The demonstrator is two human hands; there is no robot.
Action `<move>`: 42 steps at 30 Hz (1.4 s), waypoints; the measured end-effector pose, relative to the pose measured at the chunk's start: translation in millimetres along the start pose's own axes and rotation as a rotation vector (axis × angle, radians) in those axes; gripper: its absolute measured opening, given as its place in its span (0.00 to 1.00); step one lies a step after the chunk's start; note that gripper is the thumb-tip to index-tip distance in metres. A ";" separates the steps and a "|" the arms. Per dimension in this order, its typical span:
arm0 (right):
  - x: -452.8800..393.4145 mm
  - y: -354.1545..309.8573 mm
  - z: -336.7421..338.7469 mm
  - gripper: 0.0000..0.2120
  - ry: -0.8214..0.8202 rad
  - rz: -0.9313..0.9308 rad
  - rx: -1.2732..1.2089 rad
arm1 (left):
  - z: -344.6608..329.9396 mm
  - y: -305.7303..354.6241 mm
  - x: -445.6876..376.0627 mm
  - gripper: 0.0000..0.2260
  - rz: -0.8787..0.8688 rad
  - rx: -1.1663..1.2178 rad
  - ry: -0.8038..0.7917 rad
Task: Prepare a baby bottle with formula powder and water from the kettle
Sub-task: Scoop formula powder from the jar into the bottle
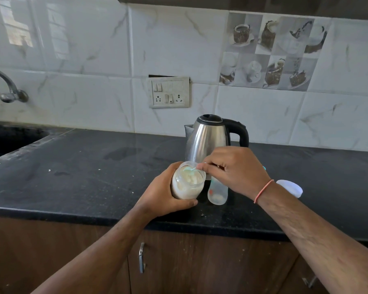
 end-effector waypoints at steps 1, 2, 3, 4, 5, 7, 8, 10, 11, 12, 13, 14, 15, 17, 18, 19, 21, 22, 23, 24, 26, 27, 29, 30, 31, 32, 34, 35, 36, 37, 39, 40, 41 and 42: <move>0.1 0.0 -0.2 0.24 -0.002 -0.015 -0.004 | 0.0 0.7 0.5 0.44 -0.001 -0.001 0.000; 0.5 0.1 -0.7 0.24 -0.007 -0.030 -0.006 | 0.3 0.9 0.6 0.44 -0.005 -0.003 0.000; 1.1 0.1 -1.6 0.25 -0.015 -0.042 -0.006 | 0.3 1.4 0.9 0.44 -0.008 -0.004 -0.002; 1.5 0.1 -3.3 0.25 -0.027 -0.051 -0.004 | 0.2 1.8 0.9 0.44 -0.011 -0.005 -0.003; 2.2 0.1 -5.7 0.25 -0.042 -0.058 0.002 | 0.0 2.4 1.1 0.44 -0.013 -0.005 -0.003; 3.4 -1.0 -10.2 0.26 -0.074 -0.070 0.013 | -0.1 3.3 1.4 0.43 -0.014 -0.004 0.001; 3.8 -1.8 -12.3 0.26 -0.089 -0.080 0.019 | 0.0 3.4 1.4 0.43 -0.013 -0.004 0.002; 4.1 -4.0 -15.5 0.27 -0.114 -0.107 0.015 | 0.4 3.4 1.5 0.43 -0.017 -0.004 0.002; 3.7 -5.2 -16.4 0.27 -0.129 -0.120 0.004 | 0.5 3.4 1.5 0.43 -0.020 -0.004 0.002; 3.0 -6.3 -16.8 0.28 -0.143 -0.131 -0.011 | 0.6 3.2 1.4 0.43 -0.023 -0.003 0.001; 2.4 -7.3 -16.6 0.28 -0.155 -0.143 -0.029 | 0.6 3.5 1.6 0.43 -0.024 -0.001 -0.001; 1.7 -8.2 -15.8 0.27 -0.160 -0.154 -0.052 | 0.6 3.6 1.5 0.43 -0.027 -0.001 -0.003; 1.3 -8.7 -14.7 0.25 -0.163 -0.169 -0.080 | 0.5 3.7 1.5 0.43 -0.029 -0.001 -0.005; 0.5 -9.2 -12.4 0.21 -0.165 -0.209 -0.148 | 0.5 3.5 1.5 0.43 -0.031 0.000 -0.006; 0.1 -9.0 -11.4 0.19 -0.165 -0.235 -0.185 | 0.5 3.1 1.4 0.43 -0.030 0.000 -0.004; -0.3 -8.9 -10.4 0.19 -0.165 -0.263 -0.218 | 0.5 2.7 1.4 0.43 -0.028 0.000 -0.002; -1.0 -8.3 -9.4 0.21 -0.168 -0.317 -0.278 | 0.5 1.6 1.4 0.43 -0.021 0.000 0.001; -1.2 -7.6 -9.6 0.20 -0.172 -0.341 -0.302 | 0.4 1.0 1.4 0.43 -0.019 0.000 0.002; -1.2 -6.7 -9.9 0.20 -0.177 -0.362 -0.317 | 0.3 0.8 1.5 0.44 -0.017 0.001 0.000; -1.2 -6.1 -10.0 0.19 -0.180 -0.378 -0.327 | 0.2 0.5 1.4 0.44 -0.016 -0.001 -0.001; -1.2 -5.1 -10.6 0.19 -0.181 -0.404 -0.350 | 0.0 0.1 1.2 0.44 -0.017 -0.003 -0.005; -1.4 -4.7 -10.6 0.19 -0.178 -0.419 -0.364 | -0.1 -0.1 1.1 0.44 -0.016 -0.002 -0.007; -1.5 -3.1 -11.2 0.18 -0.173 -0.452 -0.391 | -0.2 -0.4 0.9 0.45 -0.011 0.000 -0.009; -1.6 -2.2 -11.6 0.17 -0.174 -0.467 -0.402 | -0.3 -0.7 0.7 0.45 -0.009 0.000 -0.009; -1.7 -1.1 -12.2 0.15 -0.177 -0.484 -0.411 | -0.3 -1.0 0.7 0.45 -0.005 -0.001 -0.010; -1.8 -0.4 -12.7 0.15 -0.182 -0.502 -0.422 | -0.4 -1.4 0.5 0.45 -0.002 -0.003 -0.010; -2.0 1.1 -14.2 0.14 -0.190 -0.545 -0.464 | -0.4 -2.1 0.1 0.45 0.000 -0.005 -0.008; -1.9 1.9 -14.9 0.14 -0.190 -0.571 -0.492 | -0.4 -2.6 -0.2 0.45 0.001 -0.007 -0.009; -1.3 3.1 -15.6 0.15 -0.187 -0.599 -0.522 | -0.5 -2.8 -0.6 0.45 0.002 -0.008 -0.013; -0.3 4.6 -16.2 0.15 -0.177 -0.627 -0.551 | -0.5 -2.7 -0.8 0.45 0.003 -0.009 -0.017; 1.9 7.2 -16.8 0.17 -0.143 -0.674 -0.603 | -0.3 -2.4 -0.9 0.45 0.000 -0.013 -0.020; 2.8 8.4 -16.9 0.18 -0.125 -0.698 -0.630 | -0.3 -2.4 -0.9 0.44 -0.002 -0.016 -0.021; 3.6 9.9 -17.1 0.18 -0.108 -0.722 -0.653 | -0.3 -2.5 -0.8 0.44 -0.003 -0.018 -0.022; 4.1 11.4 -17.1 0.18 -0.093 -0.746 -0.671 | -0.4 -2.9 -0.8 0.44 -0.003 -0.021 -0.024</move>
Point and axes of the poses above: each hand's wrist, its own x-axis away from the middle knuckle, its own z-axis out of the back of the hand, y = z × x, the point moved 4 cm from there along -x, towards the middle knuckle, and after that the axes turned 8 degrees about -y, right-handed, at the moved point
